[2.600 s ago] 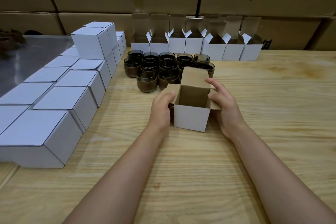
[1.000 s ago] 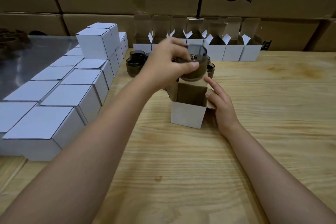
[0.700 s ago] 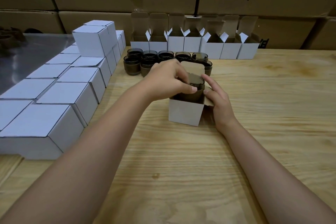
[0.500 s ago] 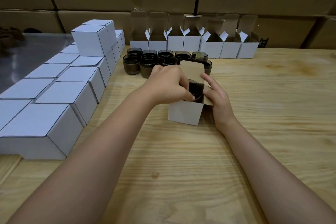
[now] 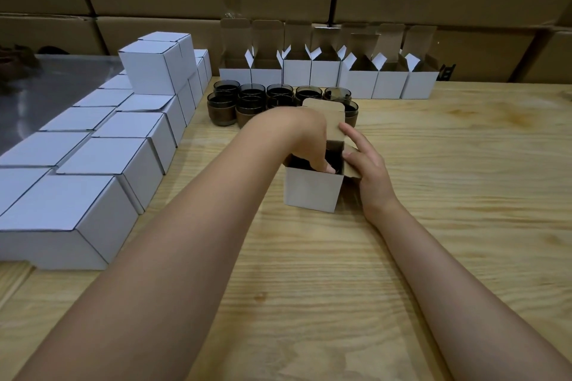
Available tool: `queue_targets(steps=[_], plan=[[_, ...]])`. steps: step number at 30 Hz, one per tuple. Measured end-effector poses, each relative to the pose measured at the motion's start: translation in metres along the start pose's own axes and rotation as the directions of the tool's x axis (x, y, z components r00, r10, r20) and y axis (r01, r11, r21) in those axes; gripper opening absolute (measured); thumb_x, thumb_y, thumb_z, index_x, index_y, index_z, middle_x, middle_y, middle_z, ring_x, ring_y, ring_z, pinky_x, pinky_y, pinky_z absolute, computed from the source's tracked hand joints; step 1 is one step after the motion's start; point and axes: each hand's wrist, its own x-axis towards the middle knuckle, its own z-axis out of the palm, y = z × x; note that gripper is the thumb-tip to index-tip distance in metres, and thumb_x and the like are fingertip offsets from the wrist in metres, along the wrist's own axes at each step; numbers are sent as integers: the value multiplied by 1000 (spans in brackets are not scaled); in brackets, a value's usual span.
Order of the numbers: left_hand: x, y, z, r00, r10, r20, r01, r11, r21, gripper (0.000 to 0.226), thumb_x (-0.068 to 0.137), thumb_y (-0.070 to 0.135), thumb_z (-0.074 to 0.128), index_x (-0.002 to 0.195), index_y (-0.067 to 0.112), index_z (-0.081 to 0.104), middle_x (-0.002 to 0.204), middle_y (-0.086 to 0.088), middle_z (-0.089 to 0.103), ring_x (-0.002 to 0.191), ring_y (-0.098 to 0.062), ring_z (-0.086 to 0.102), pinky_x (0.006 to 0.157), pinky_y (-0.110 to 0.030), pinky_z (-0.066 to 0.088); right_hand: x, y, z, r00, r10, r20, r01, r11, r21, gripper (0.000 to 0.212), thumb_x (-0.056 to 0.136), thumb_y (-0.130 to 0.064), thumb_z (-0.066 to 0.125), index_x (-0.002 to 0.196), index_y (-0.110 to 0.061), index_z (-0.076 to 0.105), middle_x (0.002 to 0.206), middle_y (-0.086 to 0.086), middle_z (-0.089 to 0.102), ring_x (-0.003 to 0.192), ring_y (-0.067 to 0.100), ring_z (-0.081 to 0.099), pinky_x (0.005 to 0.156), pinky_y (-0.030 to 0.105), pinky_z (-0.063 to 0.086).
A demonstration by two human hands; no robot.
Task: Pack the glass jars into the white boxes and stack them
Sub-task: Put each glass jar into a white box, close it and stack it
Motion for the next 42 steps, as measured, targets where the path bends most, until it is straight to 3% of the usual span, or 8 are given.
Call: queue_targets(steps=[7,11,17,21,25,33,38,42], plan=[[-1,0,-1,1000,11,25,-13,995,97,62,88,67,45,111,13,64,82,2,53,83,-18,55,70,-26,43,0,2,0,1000,1,2,-1,1000,31,50,80,-27,45,130,-30,50,97,2,71,92,-3,62,82,11,46],[-2,-4,8,974,53,-220,-37,997,75,67,88,73,31,112,21,67,93,3,58,88,-16,53,55,-24,32,0,-1,1,1000,-13,10,13,999,39,56,79,-34,50,133,-21,51,114,-20,63,110,-11,54,89,10,43],[-6,-25,46,495,-147,-856,-371,856,-361,29,101,28,38,115,21,62,111,4,58,102,-10,53,81,-30,44,-1,-1,2,1000,-4,13,3,994,107,48,83,-17,46,130,-21,51,105,-16,71,103,6,65,81,18,50],[-1,-35,75,711,-595,-375,-554,-145,-820,41,99,1,38,133,22,48,129,-1,50,124,-15,49,105,-33,43,-2,-1,2,1000,-9,7,8,994,106,50,81,-19,46,131,-21,50,104,-26,67,103,-3,62,81,13,48],[9,-40,99,860,-466,-205,-418,-415,-809,49,97,2,38,144,16,38,136,-10,53,101,-14,65,85,-28,52,-2,-2,2,1000,-16,24,13,992,124,50,81,-18,45,131,-21,50,102,-32,65,100,-7,61,79,11,47],[10,-28,106,933,-200,-299,-355,-381,-854,30,94,30,49,114,16,67,108,-8,71,98,-22,68,77,-31,58,-4,-5,4,1000,-21,11,18,985,174,52,80,-18,46,131,-20,51,105,-24,66,97,-7,62,76,10,47],[13,-26,106,913,-239,-330,-392,-292,-872,27,92,7,50,97,19,73,93,-6,73,79,-19,69,64,-27,56,-8,-10,5,1000,-23,0,22,986,165,56,82,-18,45,138,-19,40,97,-28,69,94,-6,64,75,10,47],[14,-27,106,905,-265,-334,-407,-300,-863,43,92,3,51,74,32,77,78,4,74,69,-10,70,58,-23,56,-7,-12,11,989,136,-53,-104,912,396,53,93,-42,44,142,-25,39,127,-2,63,119,16,57,102,34,43]])
